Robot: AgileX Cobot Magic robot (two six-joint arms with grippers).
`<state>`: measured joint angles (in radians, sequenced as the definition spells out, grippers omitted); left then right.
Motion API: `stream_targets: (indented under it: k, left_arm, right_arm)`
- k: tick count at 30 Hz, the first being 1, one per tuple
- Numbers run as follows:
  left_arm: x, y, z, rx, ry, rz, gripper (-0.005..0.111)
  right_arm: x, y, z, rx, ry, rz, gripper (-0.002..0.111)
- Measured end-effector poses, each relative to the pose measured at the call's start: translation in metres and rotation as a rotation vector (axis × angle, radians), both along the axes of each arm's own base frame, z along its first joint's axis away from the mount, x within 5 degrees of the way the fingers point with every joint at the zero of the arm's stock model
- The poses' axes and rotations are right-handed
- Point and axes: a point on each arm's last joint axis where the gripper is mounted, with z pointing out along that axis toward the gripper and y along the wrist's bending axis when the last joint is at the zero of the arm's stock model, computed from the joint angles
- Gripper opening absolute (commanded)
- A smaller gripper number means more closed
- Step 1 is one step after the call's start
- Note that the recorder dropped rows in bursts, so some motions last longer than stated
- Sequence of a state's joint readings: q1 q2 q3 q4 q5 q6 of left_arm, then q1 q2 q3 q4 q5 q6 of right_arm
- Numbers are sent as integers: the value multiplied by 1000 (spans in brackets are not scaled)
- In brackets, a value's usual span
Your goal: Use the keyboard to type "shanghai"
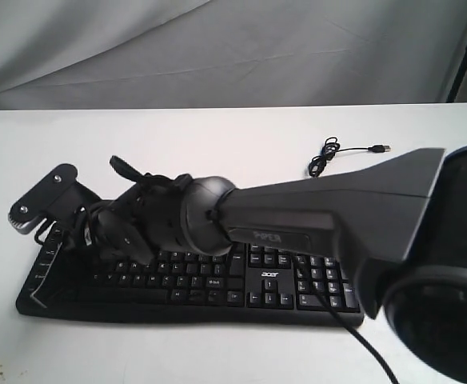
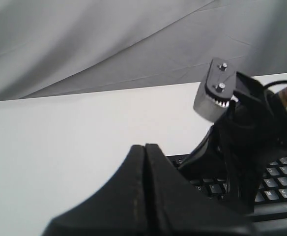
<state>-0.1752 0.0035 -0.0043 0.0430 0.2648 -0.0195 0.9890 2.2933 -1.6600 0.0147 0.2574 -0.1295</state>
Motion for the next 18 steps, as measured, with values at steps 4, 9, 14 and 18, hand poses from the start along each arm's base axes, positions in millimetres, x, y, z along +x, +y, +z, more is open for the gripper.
stream_targets:
  k: [4, 9, 14, 18]
  left_arm:
    - [0, 0, 0, 0, 0, 0, 0]
    - [0, 0, 0, 0, 0, 0, 0]
    - [0, 0, 0, 0, 0, 0, 0]
    - [0, 0, 0, 0, 0, 0, 0]
  right_arm:
    - [-2, -7, 27, 33, -29, 0, 0]
    - [-5, -38, 35, 20, -15, -36, 0]
    - [-9, -71, 22, 14, 35, -104, 0]
    - [-8, -77, 14, 19, 55, -132, 0]
